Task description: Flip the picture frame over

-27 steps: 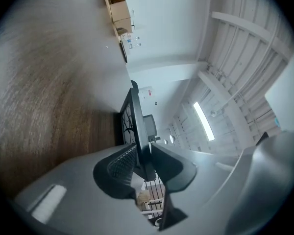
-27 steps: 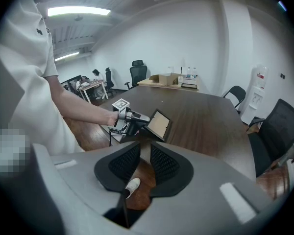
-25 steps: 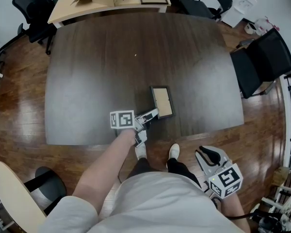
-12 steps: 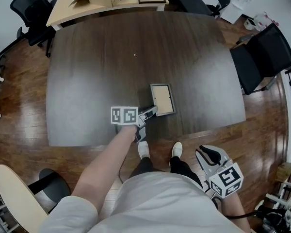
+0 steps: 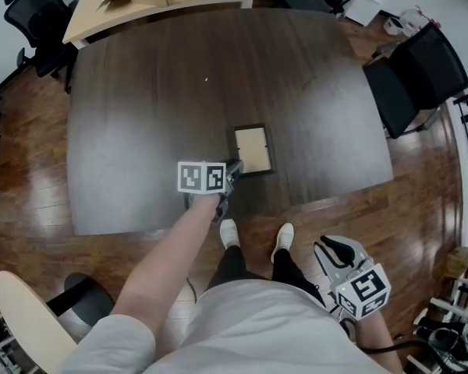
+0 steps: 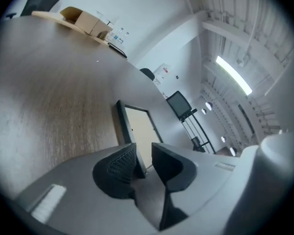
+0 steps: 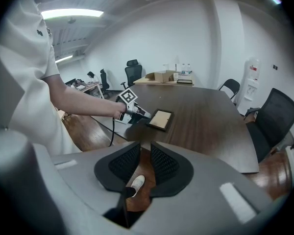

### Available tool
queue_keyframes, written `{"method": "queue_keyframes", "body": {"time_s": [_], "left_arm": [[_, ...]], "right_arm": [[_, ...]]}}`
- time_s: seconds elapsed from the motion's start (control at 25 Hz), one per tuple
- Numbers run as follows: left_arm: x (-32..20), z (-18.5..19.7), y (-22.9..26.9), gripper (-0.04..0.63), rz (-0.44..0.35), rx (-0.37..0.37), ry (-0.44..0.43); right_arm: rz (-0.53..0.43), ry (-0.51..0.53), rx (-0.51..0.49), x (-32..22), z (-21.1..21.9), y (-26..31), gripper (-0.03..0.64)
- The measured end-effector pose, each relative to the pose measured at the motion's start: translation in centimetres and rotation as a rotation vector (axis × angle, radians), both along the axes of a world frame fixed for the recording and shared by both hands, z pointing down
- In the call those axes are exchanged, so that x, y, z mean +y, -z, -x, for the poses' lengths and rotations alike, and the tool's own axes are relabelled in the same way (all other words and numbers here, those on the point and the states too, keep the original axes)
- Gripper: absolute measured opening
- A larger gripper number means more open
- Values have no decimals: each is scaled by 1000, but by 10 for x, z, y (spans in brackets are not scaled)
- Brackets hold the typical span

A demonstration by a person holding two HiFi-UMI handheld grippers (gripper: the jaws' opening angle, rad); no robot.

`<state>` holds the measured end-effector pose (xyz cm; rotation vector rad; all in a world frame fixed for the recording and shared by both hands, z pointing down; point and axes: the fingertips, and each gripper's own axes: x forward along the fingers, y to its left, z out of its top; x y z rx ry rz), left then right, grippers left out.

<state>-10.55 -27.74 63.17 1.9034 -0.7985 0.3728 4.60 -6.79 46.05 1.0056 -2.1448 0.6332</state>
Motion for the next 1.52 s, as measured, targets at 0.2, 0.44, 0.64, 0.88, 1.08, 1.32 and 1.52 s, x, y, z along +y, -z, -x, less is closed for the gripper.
{"method": "queue_keyframes", "body": {"time_s": [0.2,0.44,0.64,0.88,1.08,1.32,1.52], "left_arm": [[-3,9,20,96,-148,-135,12],[78,-16,98,91,-386,-125,-59],[212,-59,167,79,-483,22,-41],[378,-101,208,66,-539,61,-41],[459,-104,215,64,-549,34,-68],[509,-87,222,64,-586,37,-100],[549,-52,237,64,-624,32,-118]], "right_arm": [[-34,25,20,17,-14,-4,67],[-124,61,-26,48,-41,-1,67],[-186,126,-87,109,-75,-9,67],[-205,201,-147,194,-99,-18,57],[-240,231,-171,245,-102,-1,57],[-279,186,-187,283,-83,15,63],[-294,198,-194,320,-40,31,64]]}}
